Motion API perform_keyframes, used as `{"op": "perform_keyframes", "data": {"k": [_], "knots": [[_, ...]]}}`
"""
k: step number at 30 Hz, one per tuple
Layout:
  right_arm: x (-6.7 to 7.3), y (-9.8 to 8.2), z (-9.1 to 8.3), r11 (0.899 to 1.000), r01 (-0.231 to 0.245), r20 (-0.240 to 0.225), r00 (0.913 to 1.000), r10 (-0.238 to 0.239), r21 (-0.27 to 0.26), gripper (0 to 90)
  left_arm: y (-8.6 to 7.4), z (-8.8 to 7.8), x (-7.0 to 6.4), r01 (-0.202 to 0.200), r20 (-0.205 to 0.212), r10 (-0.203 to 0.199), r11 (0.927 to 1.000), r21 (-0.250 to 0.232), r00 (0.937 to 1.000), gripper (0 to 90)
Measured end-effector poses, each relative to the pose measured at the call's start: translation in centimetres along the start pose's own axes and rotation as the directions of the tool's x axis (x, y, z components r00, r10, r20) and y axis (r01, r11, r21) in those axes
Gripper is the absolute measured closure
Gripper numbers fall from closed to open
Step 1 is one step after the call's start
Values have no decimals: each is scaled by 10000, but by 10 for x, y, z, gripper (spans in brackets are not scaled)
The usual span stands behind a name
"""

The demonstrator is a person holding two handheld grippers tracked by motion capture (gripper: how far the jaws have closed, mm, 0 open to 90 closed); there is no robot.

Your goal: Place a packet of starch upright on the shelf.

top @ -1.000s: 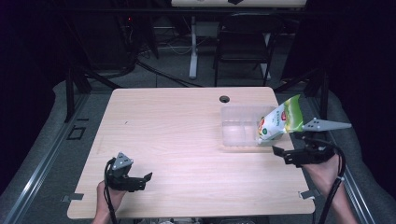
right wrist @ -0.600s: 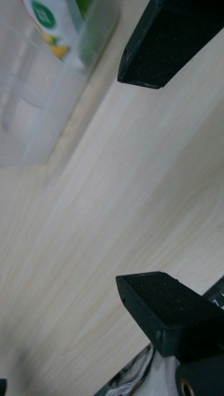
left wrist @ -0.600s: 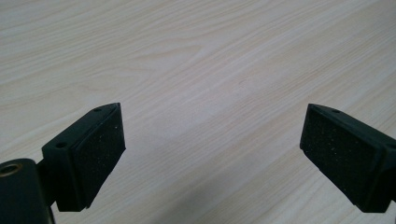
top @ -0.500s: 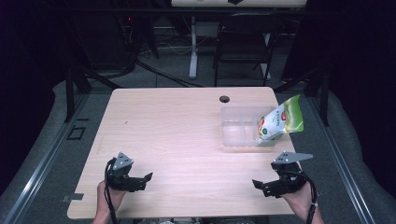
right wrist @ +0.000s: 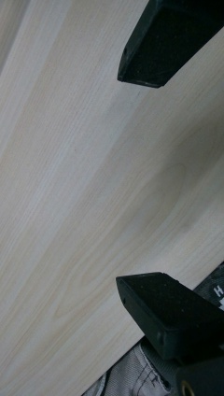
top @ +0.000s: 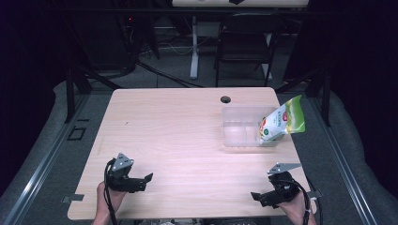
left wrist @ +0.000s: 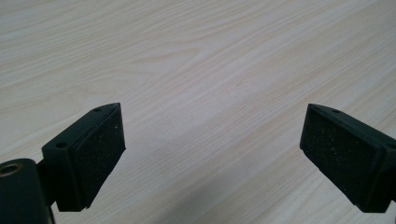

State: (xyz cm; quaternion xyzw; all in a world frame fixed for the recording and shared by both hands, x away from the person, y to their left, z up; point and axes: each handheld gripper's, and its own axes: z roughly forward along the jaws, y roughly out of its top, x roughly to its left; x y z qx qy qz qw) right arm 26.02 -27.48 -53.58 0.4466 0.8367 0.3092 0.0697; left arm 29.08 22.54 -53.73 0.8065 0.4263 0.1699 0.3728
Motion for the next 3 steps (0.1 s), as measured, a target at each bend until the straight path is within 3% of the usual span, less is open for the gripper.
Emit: {"op": "perform_keyframes", "data": {"k": [3], "knots": [[-4,-1,1,10000,-14,78,10000,14,42,32,1,0,-1,-37,-11,37,10000,-43,10000,66]]}}
